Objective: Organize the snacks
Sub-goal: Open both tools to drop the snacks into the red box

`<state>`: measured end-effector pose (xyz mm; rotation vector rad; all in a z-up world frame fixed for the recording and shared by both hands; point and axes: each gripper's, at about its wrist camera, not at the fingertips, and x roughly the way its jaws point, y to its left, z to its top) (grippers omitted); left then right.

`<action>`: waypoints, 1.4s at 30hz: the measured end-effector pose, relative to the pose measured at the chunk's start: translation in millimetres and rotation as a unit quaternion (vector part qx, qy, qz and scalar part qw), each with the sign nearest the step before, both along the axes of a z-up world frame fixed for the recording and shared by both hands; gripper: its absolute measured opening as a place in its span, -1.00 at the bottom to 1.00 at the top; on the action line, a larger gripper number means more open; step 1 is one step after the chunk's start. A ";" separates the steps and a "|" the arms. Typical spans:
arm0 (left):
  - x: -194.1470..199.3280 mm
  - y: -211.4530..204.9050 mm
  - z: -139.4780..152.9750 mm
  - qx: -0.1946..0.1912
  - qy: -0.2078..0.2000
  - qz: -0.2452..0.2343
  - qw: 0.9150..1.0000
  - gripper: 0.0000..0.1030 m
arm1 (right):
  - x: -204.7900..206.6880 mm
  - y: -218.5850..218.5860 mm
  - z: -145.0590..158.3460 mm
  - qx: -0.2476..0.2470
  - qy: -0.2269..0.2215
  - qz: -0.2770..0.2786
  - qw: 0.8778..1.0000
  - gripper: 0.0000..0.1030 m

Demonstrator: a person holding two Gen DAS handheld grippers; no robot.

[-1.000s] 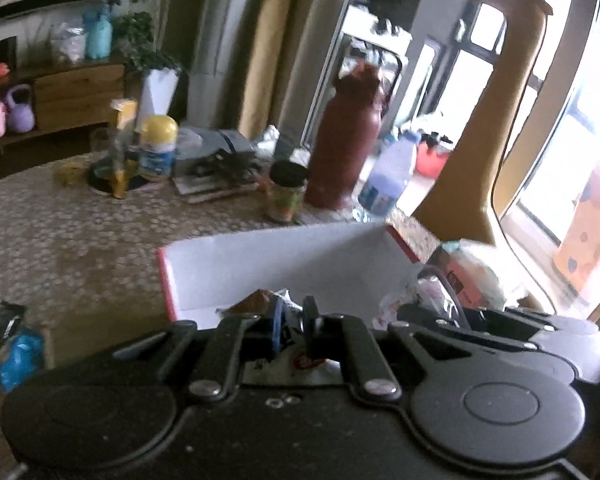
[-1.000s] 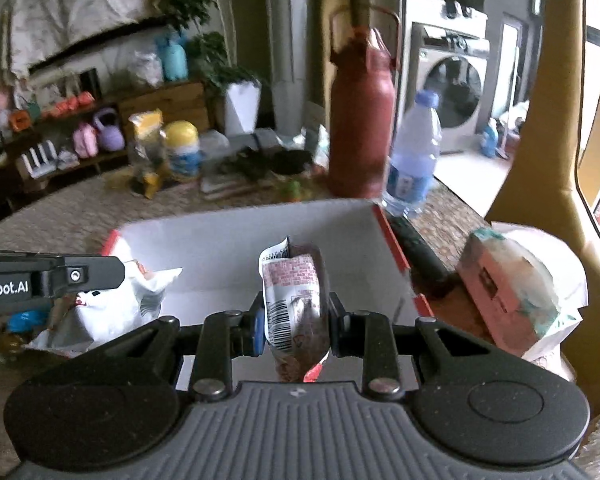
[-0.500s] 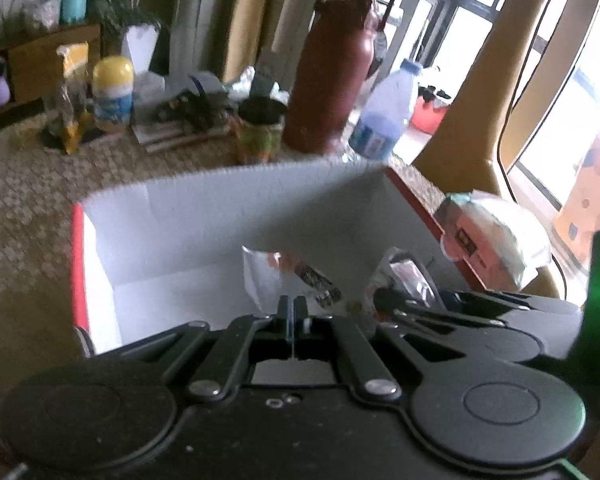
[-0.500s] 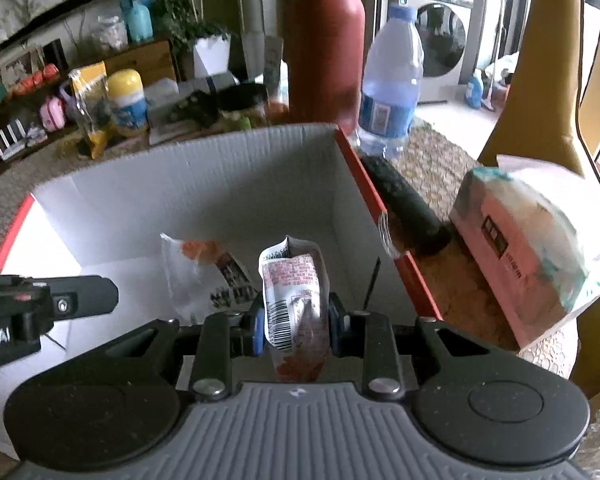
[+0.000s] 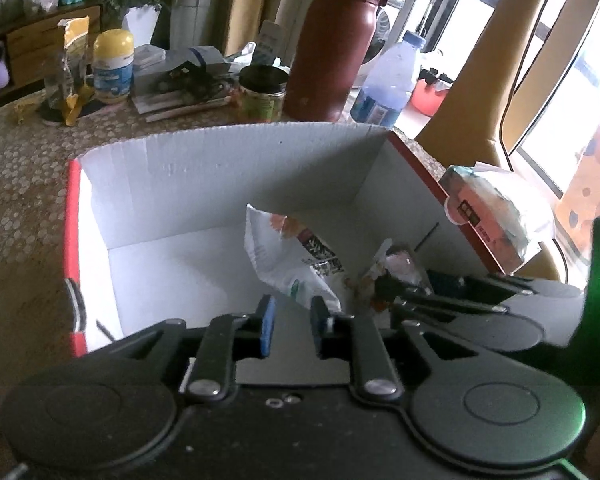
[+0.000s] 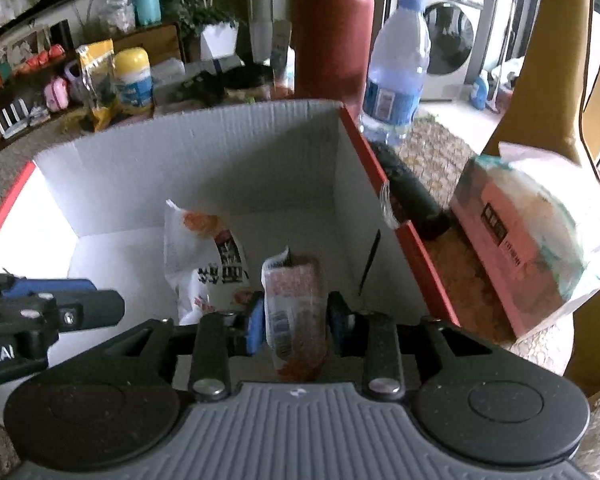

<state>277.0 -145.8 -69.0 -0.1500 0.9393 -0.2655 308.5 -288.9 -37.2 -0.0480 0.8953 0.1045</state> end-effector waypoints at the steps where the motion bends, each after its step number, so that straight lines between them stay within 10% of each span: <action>1: -1.2 0.8 1.2 0.000 -0.001 0.000 1.000 -0.60 | -1.4 -0.4 3.0 0.003 -0.003 0.003 1.000 -0.18; 5: -9.5 5.3 9.9 0.005 -0.013 0.003 1.000 -0.29 | -12.5 3.2 15.6 -0.003 -0.024 0.011 1.000 0.23; 42: -130.8 115.1 97.0 0.020 -0.155 0.060 0.986 0.85 | -126.8 52.5 115.9 0.105 -0.117 0.084 0.984 0.70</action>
